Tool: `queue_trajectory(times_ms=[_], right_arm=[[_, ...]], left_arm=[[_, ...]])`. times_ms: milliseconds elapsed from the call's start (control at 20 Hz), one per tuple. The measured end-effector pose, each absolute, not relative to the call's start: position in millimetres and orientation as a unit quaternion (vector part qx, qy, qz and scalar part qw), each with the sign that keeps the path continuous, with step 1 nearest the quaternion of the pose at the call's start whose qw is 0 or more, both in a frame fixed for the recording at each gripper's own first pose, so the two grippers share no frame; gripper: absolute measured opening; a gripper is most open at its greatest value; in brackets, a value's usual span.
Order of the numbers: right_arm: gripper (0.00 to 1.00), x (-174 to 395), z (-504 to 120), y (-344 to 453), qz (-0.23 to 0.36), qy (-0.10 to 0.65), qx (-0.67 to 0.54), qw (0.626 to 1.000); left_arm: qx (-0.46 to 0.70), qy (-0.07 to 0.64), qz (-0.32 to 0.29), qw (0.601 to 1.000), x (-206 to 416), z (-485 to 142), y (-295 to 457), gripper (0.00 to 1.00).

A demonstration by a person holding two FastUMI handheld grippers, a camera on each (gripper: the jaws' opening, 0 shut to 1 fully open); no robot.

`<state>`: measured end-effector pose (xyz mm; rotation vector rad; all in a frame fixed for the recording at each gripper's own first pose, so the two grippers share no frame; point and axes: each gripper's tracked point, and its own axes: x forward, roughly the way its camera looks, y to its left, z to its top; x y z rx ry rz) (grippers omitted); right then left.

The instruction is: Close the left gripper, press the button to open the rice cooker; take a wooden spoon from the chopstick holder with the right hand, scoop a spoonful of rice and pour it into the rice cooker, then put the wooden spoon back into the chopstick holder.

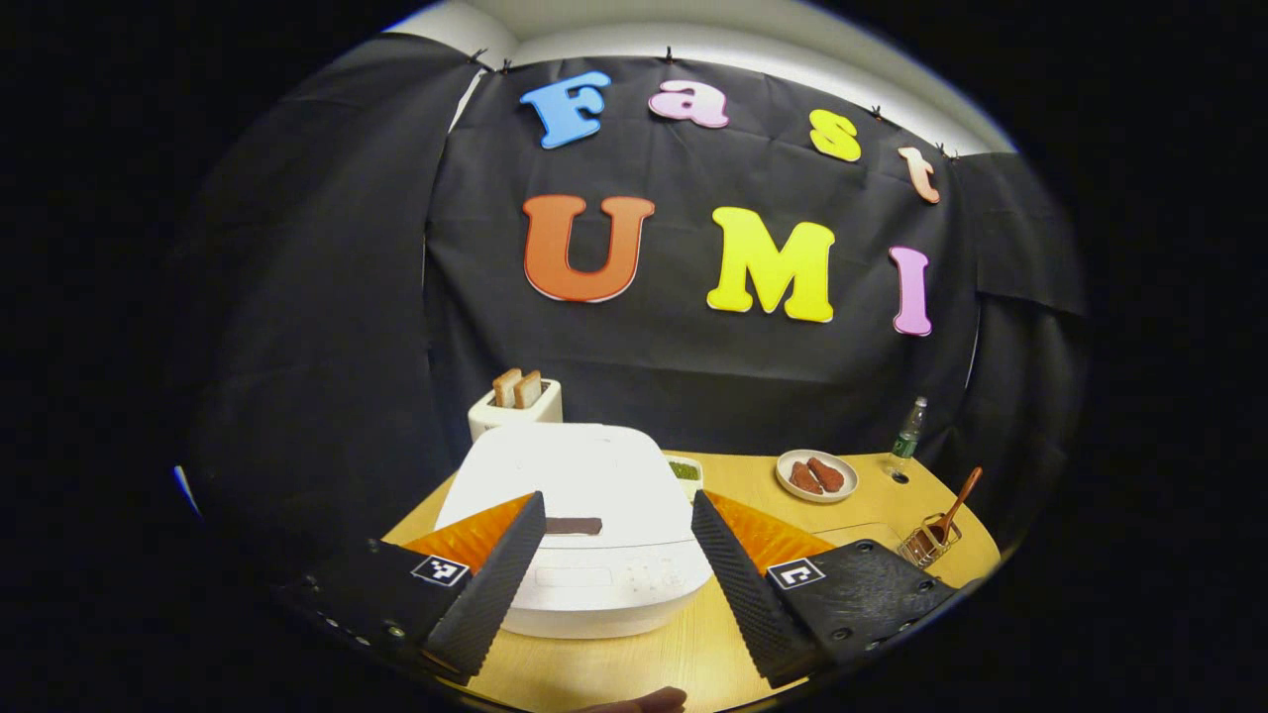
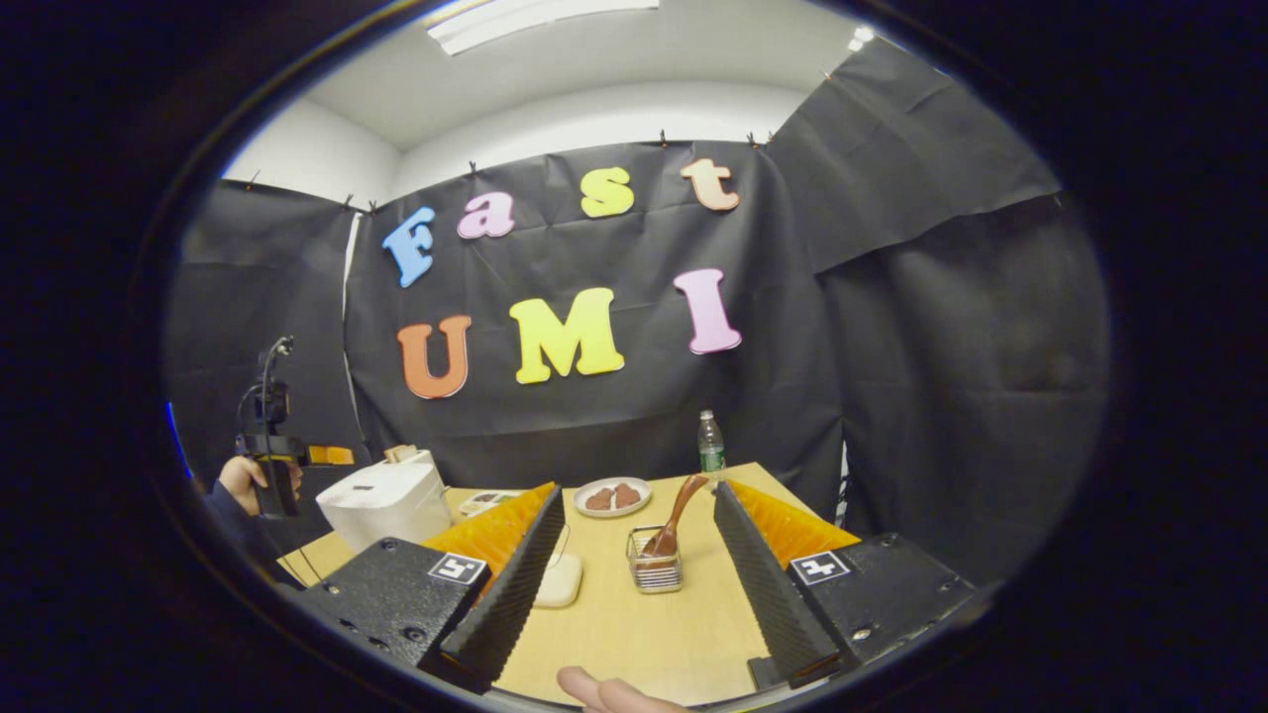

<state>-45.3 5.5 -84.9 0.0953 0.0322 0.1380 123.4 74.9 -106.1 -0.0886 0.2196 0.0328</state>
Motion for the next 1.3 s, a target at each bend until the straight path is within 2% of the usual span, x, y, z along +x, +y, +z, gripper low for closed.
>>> queue_trajectory(times_ms=[350, 450, 600, 650, 700, 850, 1100, 1150, 1300], right_arm=[[0.94, -47.9, -56.4, 8.9, 0.053, 0.003, 0.044, 0.998], [0.96, -50.0, -49.0, 12.7, 0.058, 0.001, 0.050, 0.997], [0.94, -50.7, -39.9, 12.1, 0.057, -0.004, 0.049, 0.997], [0.96, -51.3, -36.0, 11.1, 0.054, -0.008, 0.047, 0.997], [0.94, -52.0, -33.7, 9.7, 0.050, -0.010, 0.044, 0.998], [0.96, -52.1, -32.8, 9.9, 0.042, -0.009, 0.032, 0.999], [0.94, -54.4, -29.4, 14.2, 0.037, -0.007, 0.029, 0.999], [0.96, -55.0, -29.1, 16.7, 0.038, -0.008, 0.027, 0.999], [0.94, -57.0, -29.4, 21.8, 0.043, -0.008, 0.029, 0.999]], left_arm=[[-0.031, 0.042, 0.004, 0.999, 48.4, -29.4, 39.6, 0.94], [-0.023, 0.033, 0.003, 0.999, 30.3, -18.8, 31.8, 0.93], [-0.023, 0.021, -0.005, 0.999, 5.6, -8.8, 19.1, 0.94], [-0.022, 0.015, -0.003, 1.000, -2.2, -5.2, 17.9, 0.94], [-0.021, 0.008, -0.002, 1.000, -14.0, 4.2, 19.0, 0.94], [-0.028, -0.003, 0.002, 1.000, -33.3, 0.5, 20.2, 0.93], [-0.018, -0.020, 0.000, 1.000, -52.2, -14.5, 12.6, 0.93], [-0.018, -0.030, -0.002, 0.999, -55.1, -14.3, 9.5, 0.94], [-0.038, -0.030, -0.029, 0.998, -61.5, -22.5, -13.6, 0.93]])
